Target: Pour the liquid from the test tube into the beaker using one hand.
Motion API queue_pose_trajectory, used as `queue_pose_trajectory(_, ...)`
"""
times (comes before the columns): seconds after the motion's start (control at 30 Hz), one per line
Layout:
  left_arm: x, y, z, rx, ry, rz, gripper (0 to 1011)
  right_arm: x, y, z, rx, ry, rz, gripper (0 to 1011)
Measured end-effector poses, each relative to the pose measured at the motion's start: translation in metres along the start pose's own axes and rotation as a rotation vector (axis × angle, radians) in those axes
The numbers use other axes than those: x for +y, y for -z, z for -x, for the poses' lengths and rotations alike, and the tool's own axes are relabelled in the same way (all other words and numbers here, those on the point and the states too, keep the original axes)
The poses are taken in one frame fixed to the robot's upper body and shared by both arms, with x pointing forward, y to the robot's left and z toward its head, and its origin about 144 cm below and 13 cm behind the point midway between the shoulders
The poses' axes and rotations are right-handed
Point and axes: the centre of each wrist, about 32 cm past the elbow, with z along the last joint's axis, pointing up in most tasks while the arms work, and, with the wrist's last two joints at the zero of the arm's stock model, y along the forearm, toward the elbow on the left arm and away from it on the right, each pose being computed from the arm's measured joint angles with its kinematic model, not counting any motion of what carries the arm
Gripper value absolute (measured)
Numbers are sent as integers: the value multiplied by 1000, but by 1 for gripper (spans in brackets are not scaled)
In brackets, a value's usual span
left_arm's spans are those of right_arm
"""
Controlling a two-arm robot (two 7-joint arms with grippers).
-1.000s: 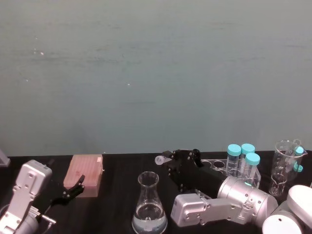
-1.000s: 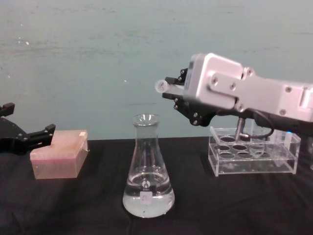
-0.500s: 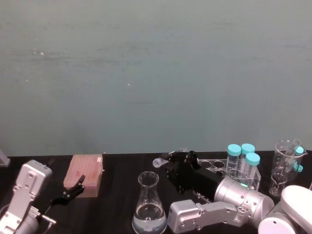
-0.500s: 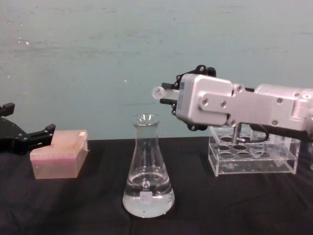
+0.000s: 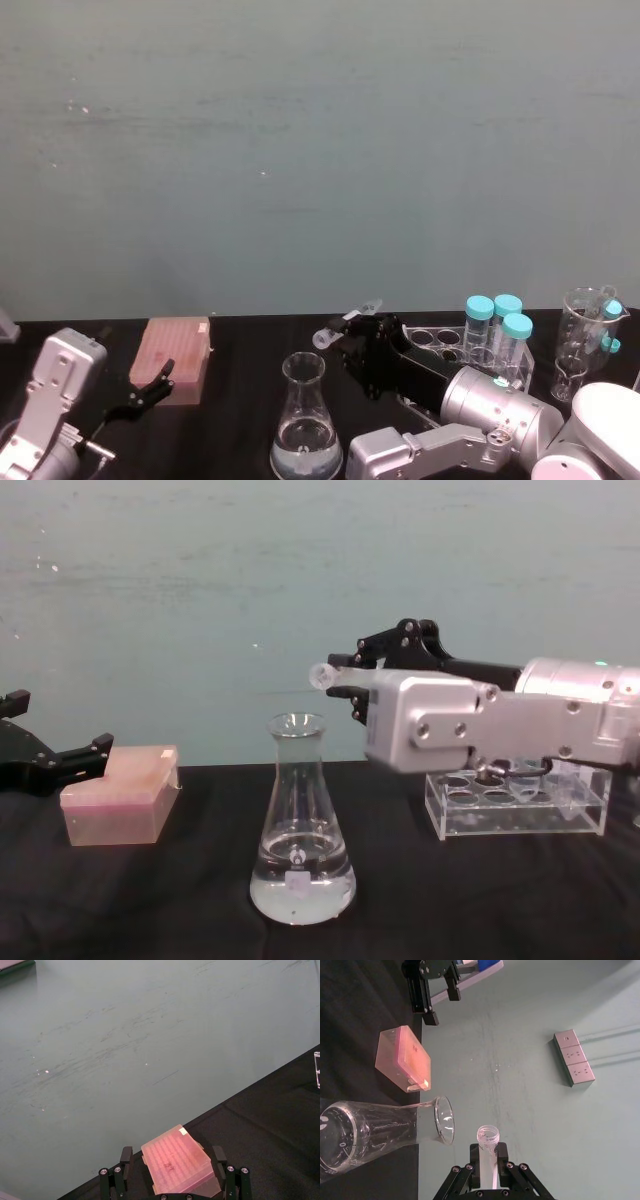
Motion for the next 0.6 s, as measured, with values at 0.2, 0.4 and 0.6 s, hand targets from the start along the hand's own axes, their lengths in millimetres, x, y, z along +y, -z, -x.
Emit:
queue_pose_trajectory(0.2, 0, 0, 0, 0, 0, 0, 1000, 0, 1, 1, -33, 1, -7, 194)
queue_pose_trajectory(0.4, 0, 0, 0, 0, 0, 0, 1000, 2, 1, 1, -60, -1, -9, 194)
queue_pose_trajectory(0.6, 0, 0, 0, 0, 0, 0, 1000, 5, 0, 1, -73, -3, -6, 194)
